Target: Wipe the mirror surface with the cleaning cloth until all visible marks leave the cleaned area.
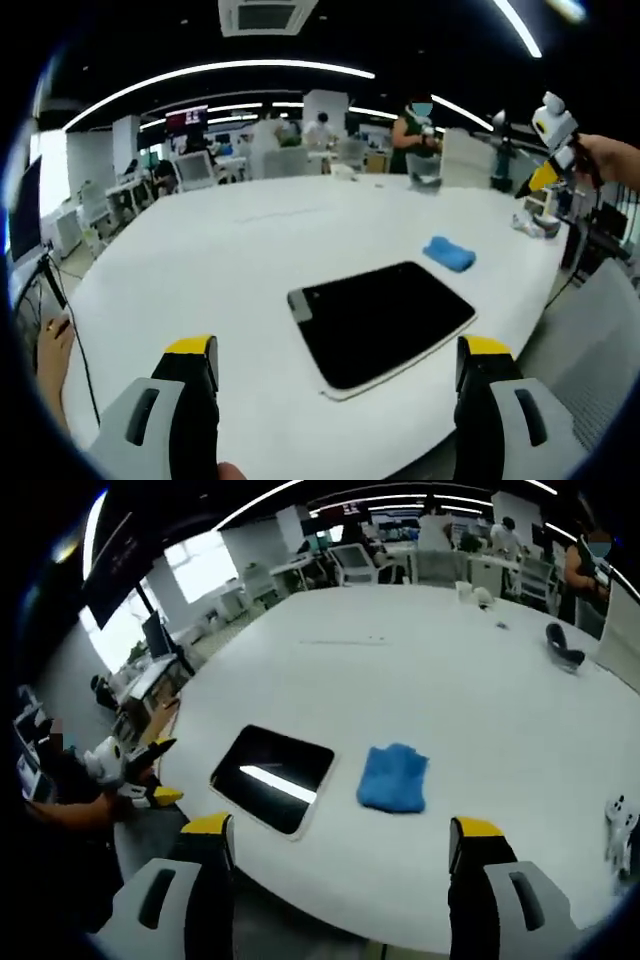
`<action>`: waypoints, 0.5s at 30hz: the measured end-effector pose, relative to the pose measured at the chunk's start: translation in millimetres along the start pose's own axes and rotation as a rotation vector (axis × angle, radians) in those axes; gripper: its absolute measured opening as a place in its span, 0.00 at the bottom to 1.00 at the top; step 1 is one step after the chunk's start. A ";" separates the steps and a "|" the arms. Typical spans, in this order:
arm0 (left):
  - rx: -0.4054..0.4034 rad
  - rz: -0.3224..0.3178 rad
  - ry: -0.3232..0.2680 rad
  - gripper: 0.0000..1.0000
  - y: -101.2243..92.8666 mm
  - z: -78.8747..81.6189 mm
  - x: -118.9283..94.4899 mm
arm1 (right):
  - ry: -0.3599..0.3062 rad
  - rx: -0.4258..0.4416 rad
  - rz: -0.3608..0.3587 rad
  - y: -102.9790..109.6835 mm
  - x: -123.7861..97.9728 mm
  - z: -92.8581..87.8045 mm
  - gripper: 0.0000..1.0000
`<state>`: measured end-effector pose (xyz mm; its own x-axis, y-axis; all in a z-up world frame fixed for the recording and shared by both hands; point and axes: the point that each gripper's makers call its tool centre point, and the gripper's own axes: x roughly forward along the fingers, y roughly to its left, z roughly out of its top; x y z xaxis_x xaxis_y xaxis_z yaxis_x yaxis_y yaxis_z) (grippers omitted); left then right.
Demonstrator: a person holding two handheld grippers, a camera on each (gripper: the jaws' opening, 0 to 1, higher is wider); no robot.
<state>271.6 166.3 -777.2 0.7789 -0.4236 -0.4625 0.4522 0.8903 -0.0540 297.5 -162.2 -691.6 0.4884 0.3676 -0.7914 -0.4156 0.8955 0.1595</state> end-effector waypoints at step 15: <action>0.004 0.006 0.027 0.99 7.1 -9.4 -0.1 | 0.053 0.020 0.007 -7.7 18.7 41.1 0.88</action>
<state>270.6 174.3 -785.9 0.7694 -0.4136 -0.4868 0.4496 0.8920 -0.0472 341.4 -151.9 -683.4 0.4445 0.3603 -0.8201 -0.4031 0.8981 0.1761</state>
